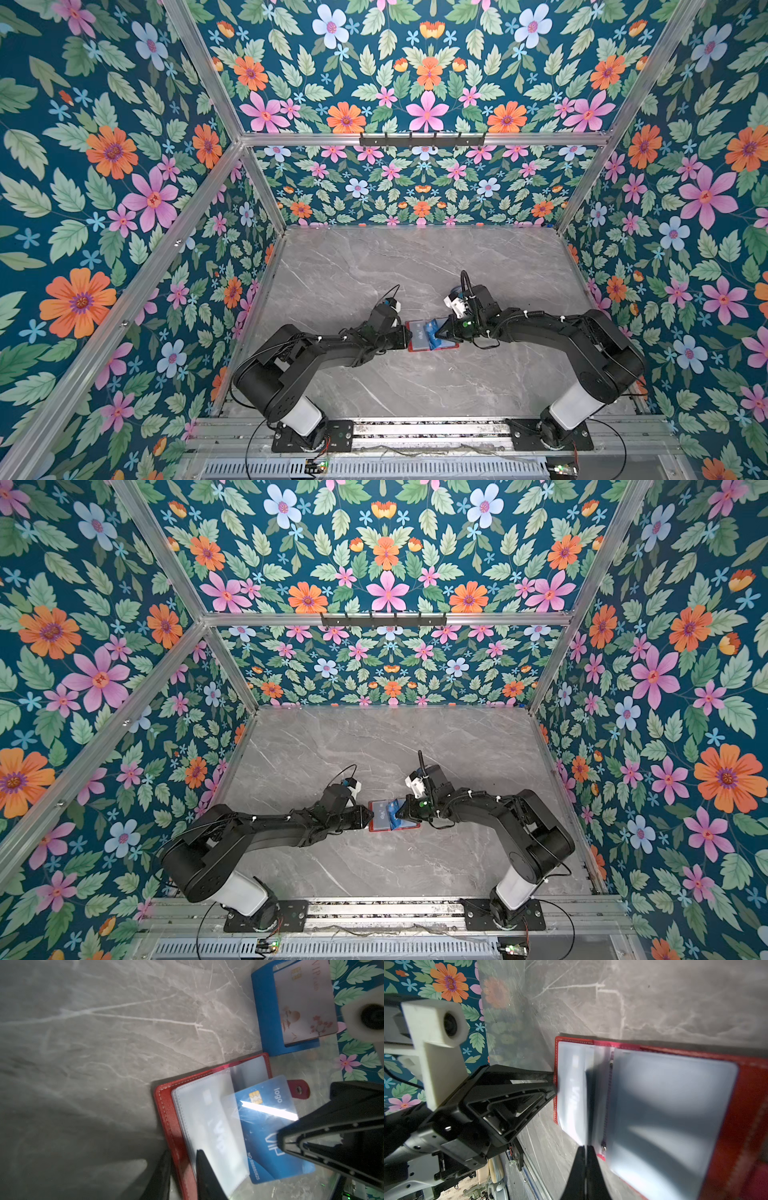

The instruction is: Put the credit cards into the card holder

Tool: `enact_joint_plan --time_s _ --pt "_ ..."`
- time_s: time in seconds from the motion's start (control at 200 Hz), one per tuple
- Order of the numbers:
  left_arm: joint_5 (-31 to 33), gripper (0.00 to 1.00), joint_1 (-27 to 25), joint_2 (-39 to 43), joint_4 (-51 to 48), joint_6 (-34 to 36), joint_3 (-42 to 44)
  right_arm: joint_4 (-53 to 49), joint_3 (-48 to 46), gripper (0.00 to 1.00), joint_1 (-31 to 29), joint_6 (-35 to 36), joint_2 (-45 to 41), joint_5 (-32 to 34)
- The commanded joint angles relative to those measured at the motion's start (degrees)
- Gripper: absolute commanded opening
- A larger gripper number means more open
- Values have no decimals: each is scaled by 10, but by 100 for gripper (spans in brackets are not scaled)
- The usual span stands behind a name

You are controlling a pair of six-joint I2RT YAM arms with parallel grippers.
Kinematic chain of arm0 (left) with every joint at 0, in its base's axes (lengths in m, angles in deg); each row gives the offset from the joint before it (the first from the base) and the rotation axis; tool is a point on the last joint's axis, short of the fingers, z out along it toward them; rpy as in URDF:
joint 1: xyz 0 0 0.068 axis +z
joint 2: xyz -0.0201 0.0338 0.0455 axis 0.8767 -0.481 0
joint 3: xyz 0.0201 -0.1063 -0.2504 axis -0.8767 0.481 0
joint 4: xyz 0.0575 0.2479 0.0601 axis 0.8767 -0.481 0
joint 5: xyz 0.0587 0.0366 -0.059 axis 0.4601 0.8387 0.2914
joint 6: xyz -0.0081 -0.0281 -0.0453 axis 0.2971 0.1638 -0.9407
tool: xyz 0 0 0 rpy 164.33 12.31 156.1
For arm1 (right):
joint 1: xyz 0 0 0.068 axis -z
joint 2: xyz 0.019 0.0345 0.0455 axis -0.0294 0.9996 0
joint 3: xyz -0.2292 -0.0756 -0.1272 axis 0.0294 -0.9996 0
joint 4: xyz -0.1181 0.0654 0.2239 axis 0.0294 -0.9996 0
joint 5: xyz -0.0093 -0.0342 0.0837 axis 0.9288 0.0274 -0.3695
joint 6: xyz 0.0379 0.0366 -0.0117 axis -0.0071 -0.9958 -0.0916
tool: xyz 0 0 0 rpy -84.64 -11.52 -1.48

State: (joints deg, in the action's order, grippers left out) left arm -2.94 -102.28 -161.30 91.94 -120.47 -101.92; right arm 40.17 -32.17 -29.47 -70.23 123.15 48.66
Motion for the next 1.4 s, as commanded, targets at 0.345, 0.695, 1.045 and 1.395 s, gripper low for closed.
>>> enact_joint_plan --time_s 0.345,0.695,1.045,1.395 --pt "10 25 0 -3 -64 8 5 37 5 0 0 -12 39 29" --pt "12 24 0 -5 -63 7 4 43 3 0 0 -20 47 43" --pt "11 18 -1 -7 -62 1 3 91 -29 0 -3 -52 49 41" --pt "6 0 0 -8 -56 -4 4 73 -26 5 -13 -49 50 59"
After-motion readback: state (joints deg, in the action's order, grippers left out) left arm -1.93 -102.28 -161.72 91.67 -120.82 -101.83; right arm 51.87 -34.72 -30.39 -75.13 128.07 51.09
